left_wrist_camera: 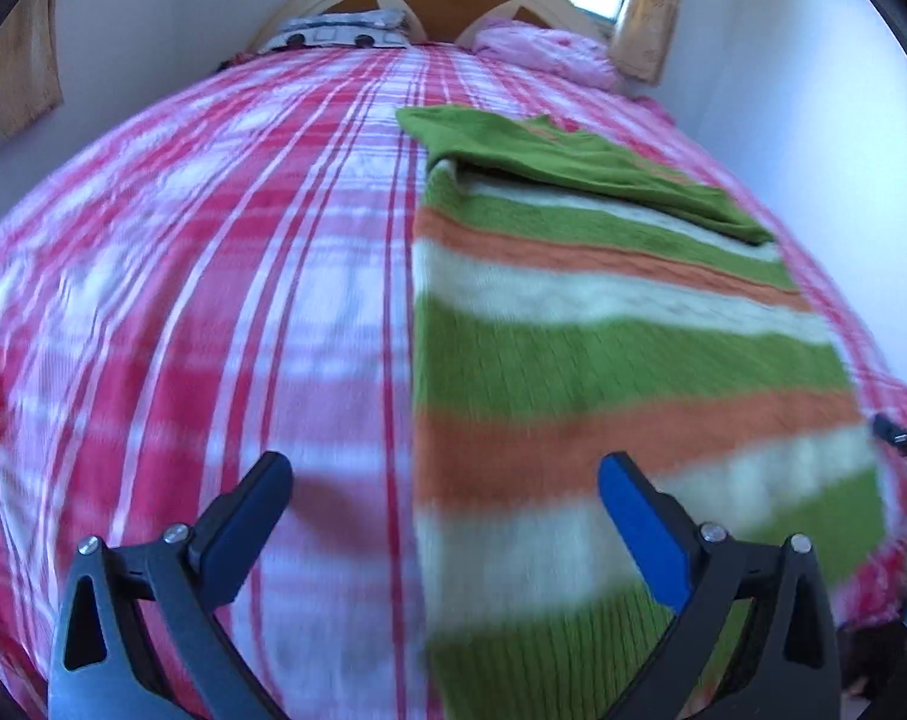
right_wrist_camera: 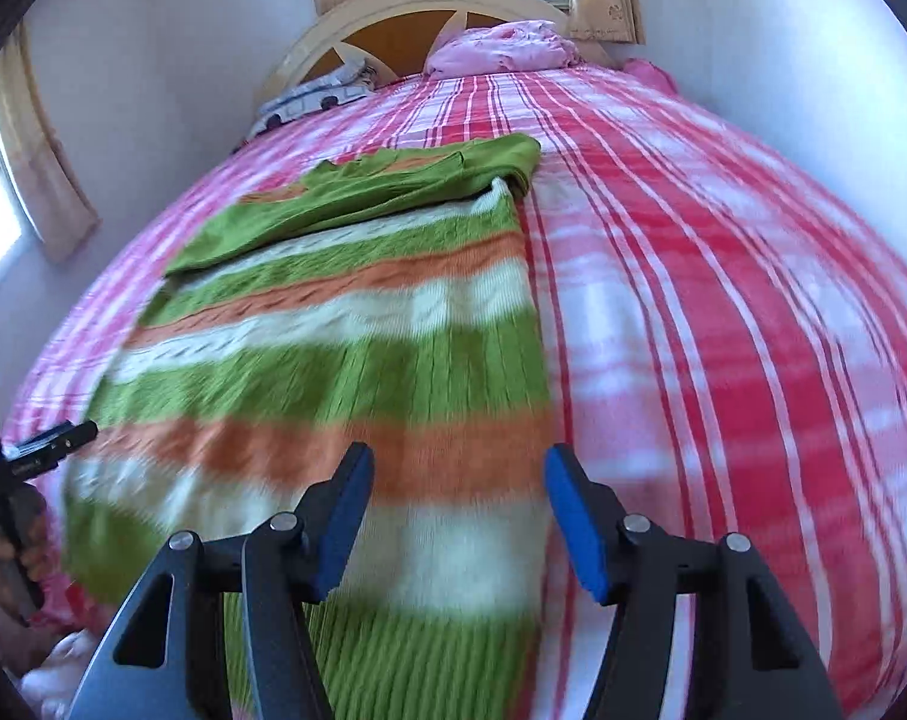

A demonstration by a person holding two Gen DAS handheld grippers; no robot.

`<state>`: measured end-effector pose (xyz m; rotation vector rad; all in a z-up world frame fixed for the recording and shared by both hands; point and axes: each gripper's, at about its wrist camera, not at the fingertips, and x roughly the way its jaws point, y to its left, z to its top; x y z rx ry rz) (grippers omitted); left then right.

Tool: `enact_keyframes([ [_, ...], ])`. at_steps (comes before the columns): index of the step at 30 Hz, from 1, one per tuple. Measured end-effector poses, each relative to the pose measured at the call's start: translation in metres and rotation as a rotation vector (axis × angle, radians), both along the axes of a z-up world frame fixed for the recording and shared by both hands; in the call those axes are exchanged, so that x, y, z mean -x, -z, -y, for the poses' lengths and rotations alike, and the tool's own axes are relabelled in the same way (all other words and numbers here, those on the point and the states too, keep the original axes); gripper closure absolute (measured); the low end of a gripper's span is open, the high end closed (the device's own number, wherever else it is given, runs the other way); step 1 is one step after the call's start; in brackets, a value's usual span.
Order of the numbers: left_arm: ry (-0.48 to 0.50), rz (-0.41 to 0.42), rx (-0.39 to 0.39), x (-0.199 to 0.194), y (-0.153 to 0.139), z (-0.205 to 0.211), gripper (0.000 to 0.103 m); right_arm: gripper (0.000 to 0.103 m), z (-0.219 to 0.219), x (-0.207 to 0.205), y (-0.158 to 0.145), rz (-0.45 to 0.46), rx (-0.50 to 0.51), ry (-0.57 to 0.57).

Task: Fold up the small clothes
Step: 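Move both tools down to the ribbed hem of the sweater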

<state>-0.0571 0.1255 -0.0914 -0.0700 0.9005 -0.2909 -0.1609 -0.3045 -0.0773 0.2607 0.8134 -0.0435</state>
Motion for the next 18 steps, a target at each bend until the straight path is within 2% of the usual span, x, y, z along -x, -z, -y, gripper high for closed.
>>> enact_keyframes([
  [3, 0.042, -0.026, 0.066, 0.025, 0.004, -0.009, 0.000, 0.043, 0.001, 0.024, 0.003, -0.038, -0.009, -0.031],
  [7, 0.083, -0.027, 0.028, 0.048, 0.007, -0.003, 0.001, 0.043, 0.000, 0.045, 0.009, -0.059, -0.033, -0.042],
  [11, 0.102, -0.070, 0.012, 0.062, 0.020, -0.001, 0.018, 0.043, -0.007, 0.059, 0.014, -0.056, -0.030, -0.051],
  [12, 0.099, -0.090, 0.025, 0.063, 0.023, -0.002, 0.029, 0.043, -0.011, 0.063, 0.014, -0.056, -0.030, -0.062],
  [14, 0.106, -0.135, 0.062, 0.062, 0.027, -0.001, 0.044, 0.043, -0.018, 0.068, 0.014, -0.061, -0.041, -0.089],
  [16, 0.109, -0.141, 0.078, 0.064, 0.028, 0.001, 0.045, 0.043, -0.028, 0.070, 0.014, -0.075, -0.036, -0.125],
  [18, 0.136, -0.152, 0.098, 0.065, 0.027, 0.004, 0.059, 0.050, -0.036, 0.067, 0.015, -0.085, -0.018, -0.140],
])
